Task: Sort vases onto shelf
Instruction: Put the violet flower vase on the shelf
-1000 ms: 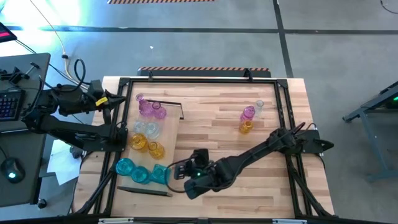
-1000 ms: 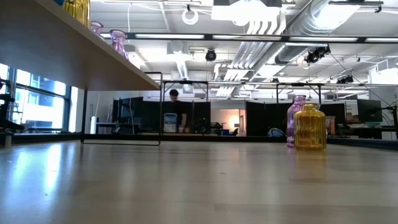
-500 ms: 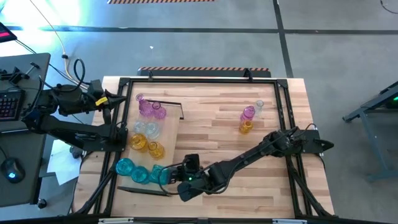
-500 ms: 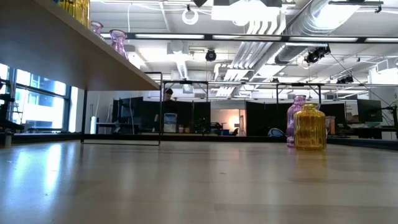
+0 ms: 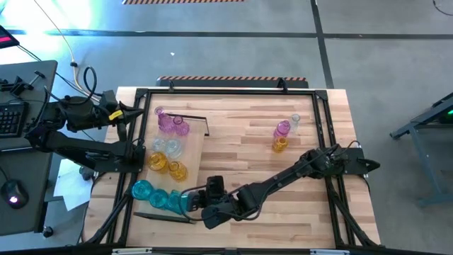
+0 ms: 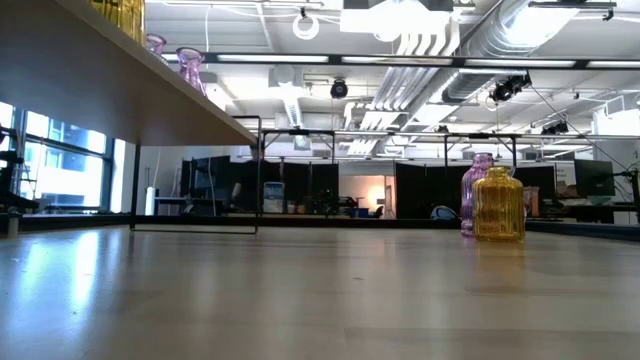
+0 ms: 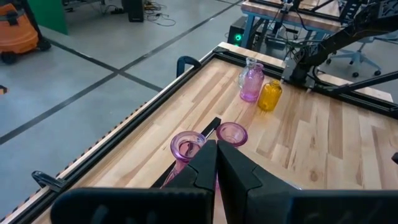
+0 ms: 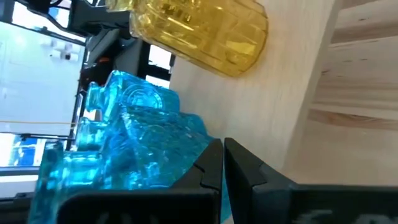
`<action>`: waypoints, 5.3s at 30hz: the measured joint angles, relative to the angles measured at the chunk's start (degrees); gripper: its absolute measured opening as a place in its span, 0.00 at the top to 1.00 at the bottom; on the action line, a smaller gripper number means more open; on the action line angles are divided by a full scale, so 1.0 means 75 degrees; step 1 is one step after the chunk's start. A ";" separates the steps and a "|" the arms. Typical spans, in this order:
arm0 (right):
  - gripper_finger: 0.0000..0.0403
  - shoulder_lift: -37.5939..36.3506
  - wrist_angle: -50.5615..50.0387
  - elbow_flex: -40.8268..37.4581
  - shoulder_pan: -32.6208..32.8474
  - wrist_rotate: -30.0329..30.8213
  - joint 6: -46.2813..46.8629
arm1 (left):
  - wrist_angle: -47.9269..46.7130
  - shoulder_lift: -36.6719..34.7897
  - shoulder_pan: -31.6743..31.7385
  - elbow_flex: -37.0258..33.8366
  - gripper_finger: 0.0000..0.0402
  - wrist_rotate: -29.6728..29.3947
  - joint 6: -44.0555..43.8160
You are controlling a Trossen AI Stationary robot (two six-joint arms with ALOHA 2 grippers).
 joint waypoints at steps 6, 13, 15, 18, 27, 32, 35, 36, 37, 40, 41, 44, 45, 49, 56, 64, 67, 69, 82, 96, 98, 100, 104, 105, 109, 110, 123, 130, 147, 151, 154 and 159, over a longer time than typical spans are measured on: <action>1.00 0.0000 -0.0743 0.0003 0.0000 0.0058 0.0260 | 0.0000 0.0000 0.0000 0.0000 0.99 0.0000 -0.0003; 1.00 0.0000 -0.3252 0.0495 -0.0031 0.0219 0.1050 | 0.0000 0.0000 0.0000 0.0000 0.99 0.0000 -0.0007; 1.00 0.0000 -0.4403 0.0992 -0.0073 0.0066 0.0976 | -0.0008 0.0001 0.0002 0.0011 0.99 0.0032 -0.0006; 1.00 -0.0491 -0.5084 0.0863 -0.0241 -0.0260 0.0293 | -0.0023 0.0009 0.0000 0.0247 0.99 0.0322 -0.0006; 1.00 -0.1889 -0.5973 0.0838 -0.1175 -0.0249 -0.2827 | -0.0048 0.0012 0.0001 0.1396 0.99 0.0514 0.0058; 1.00 -0.2146 -0.7280 0.0836 -0.2024 -0.0874 -0.4057 | -0.0076 0.0015 0.0003 0.1465 0.99 0.0802 -0.0022; 0.99 -0.2237 -0.7976 0.0825 -0.2597 -0.1479 -0.4818 | -0.0137 0.0051 0.0003 0.1447 0.99 0.0802 -0.0137; 0.97 -0.2261 -0.7934 0.0820 -0.2793 -0.1668 -0.5248 | -0.0128 0.0097 0.0003 0.1451 0.99 0.0784 -0.0133; 0.95 -0.2292 -0.7887 0.0803 -0.2985 -0.1824 -0.5730 | -0.0121 0.0126 0.0003 0.1443 0.99 0.0731 -0.0119; 0.85 -0.2334 -0.7912 0.0799 -0.3584 -0.2171 -0.6894 | -0.0120 0.0251 0.0002 0.1445 0.98 0.0345 -0.0032; 0.81 -0.2337 -0.7915 0.0799 -0.3767 -0.2279 -0.7277 | -0.0117 0.0287 0.0003 0.1445 0.98 0.0171 -0.0088; 0.68 -0.2375 -0.7912 0.0799 -0.4318 -0.2439 -0.8328 | -0.0117 0.0480 0.0003 0.1447 0.95 -0.0207 -0.0132; 0.63 -0.2392 -0.7919 0.0799 -0.4498 -0.2446 -0.8651 | -0.0119 0.0552 0.0003 0.1444 0.94 -0.0284 -0.0158; 0.48 -0.2480 -0.7918 0.0673 -0.5110 -0.2435 -0.9800 | -0.0109 0.0876 0.0003 0.1445 0.88 -0.0592 -0.0378; 0.42 -0.3735 -0.7866 -0.1629 -0.6038 -0.2537 -1.0264 | -0.0096 0.1428 0.0000 0.1445 0.80 -0.0789 -0.0533; 0.44 -0.6569 -0.5379 -0.6006 -0.6505 -0.3420 -0.9504 | 0.0359 0.1847 0.0003 0.1443 0.78 -0.1406 -0.0318; 0.44 -0.7268 -0.5199 -0.6902 -0.6540 -0.3746 -0.9010 | 0.0435 0.1963 0.0003 0.1443 0.78 -0.1588 -0.0283; 0.44 -0.7499 -0.5338 -0.7262 -0.6538 -0.3822 -0.8705 | 0.0464 0.2017 0.0003 0.1443 0.78 -0.1644 -0.0280; 0.44 -0.7088 -0.5213 -0.7664 -0.6507 -0.3848 -0.8672 | 0.0543 0.2218 0.0003 0.1443 0.78 -0.1816 -0.0274; 0.44 -0.6912 -0.5090 -0.7664 -0.6612 -0.4110 -0.8534 | 0.0603 0.2210 0.0003 0.1443 0.78 -0.1816 -0.0274; 0.44 -0.6876 -0.5026 -0.7664 -0.6583 -0.4112 -0.8532 | 0.0603 0.2209 0.0003 0.1443 0.78 -0.1816 -0.0274; 0.44 -0.6829 -0.4989 -0.7664 -0.6580 -0.4175 -0.8514 | 0.0603 0.2209 0.0003 0.1443 0.78 -0.1816 -0.0274; 0.44 -0.6638 -0.4940 -0.7664 -0.6559 -0.4289 -0.8502 | 0.0603 0.2209 0.0003 0.1443 0.78 -0.1816 -0.0274; 0.44 -0.6582 -0.4924 -0.7664 -0.6536 -0.4290 -0.8510 | 0.0603 0.2209 0.0003 0.1443 0.78 -0.1816 -0.0274; 0.44 -0.6379 -0.4846 -0.7664 -0.6513 -0.4246 -0.8532 | 0.0603 0.2206 0.0003 0.1443 0.78 -0.1813 -0.0274; 0.44 -0.6335 -0.4845 -0.7664 -0.6513 -0.4267 -0.8527 | 0.0603 0.2203 0.0003 0.1443 0.78 -0.1814 -0.0274; 0.44 -0.5891 -0.4864 -0.7632 -0.6513 -0.4262 -0.8605 | 0.0602 0.2189 0.0002 0.1443 0.78 -0.1813 -0.0277; 0.44 -0.5840 -0.4867 -0.7632 -0.6513 -0.4246 -0.8674 | 0.0601 0.2189 0.0002 0.1443 0.78 -0.1813 -0.0338; 0.87 -0.5826 -0.4919 -0.7653 -0.6519 -0.4261 -0.8734 | 0.0600 0.2189 0.0000 0.1443 0.78 -0.1807 -0.0444; 0.97 -0.5829 -0.4900 -0.7651 -0.6489 -0.4221 -0.8909 | 0.0602 0.2189 0.0003 0.1443 0.78 -0.1807 -0.0481; 0.95 -0.5826 -0.4854 -0.7656 -0.6398 -0.4090 -0.8907 | 0.0600 0.2189 0.0001 0.1443 0.78 -0.1807 -0.0481; 0.98 -0.5820 -0.4641 -0.7630 -0.6101 -0.3964 -0.8945 | 0.0600 0.2189 0.0003 0.1443 0.78 -0.1807 -0.0481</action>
